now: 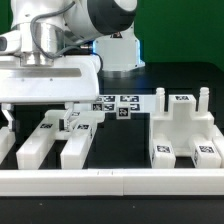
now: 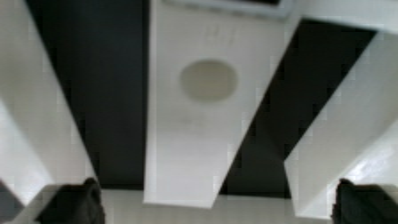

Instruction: Assemble chair

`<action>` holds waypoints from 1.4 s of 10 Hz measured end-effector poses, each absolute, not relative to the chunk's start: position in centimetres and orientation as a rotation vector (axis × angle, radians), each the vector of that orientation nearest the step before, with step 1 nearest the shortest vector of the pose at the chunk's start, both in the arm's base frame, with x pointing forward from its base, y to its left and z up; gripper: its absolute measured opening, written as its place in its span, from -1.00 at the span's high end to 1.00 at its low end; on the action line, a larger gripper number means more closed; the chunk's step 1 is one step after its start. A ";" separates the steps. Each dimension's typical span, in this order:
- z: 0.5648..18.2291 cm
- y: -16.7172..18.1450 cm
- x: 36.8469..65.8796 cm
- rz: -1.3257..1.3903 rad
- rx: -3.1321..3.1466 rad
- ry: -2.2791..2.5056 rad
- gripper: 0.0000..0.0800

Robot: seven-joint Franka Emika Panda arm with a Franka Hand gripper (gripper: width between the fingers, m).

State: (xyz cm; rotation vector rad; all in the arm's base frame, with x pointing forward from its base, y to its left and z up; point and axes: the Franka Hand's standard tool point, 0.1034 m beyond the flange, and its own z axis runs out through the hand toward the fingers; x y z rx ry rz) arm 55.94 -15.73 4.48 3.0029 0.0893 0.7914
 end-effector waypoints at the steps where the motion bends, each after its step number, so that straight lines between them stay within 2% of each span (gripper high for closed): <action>1: 4.2 -15.6 55.8 0.786 3.010 0.079 -0.62; 3: 3.1 -15.0 55.4 0.775 3.043 0.024 -0.62; 9: 2.6 -16.2 54.8 0.759 3.039 -0.020 -0.62; 12: 0.8 -15.6 54.2 0.737 3.062 -0.055 -0.62; 14: 0.4 -15.2 54.1 0.729 3.074 -0.075 -0.62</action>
Offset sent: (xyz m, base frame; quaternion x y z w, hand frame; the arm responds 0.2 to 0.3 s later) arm 0.0009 -0.0046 -0.0039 0.0053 0.0092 0.0086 0.9999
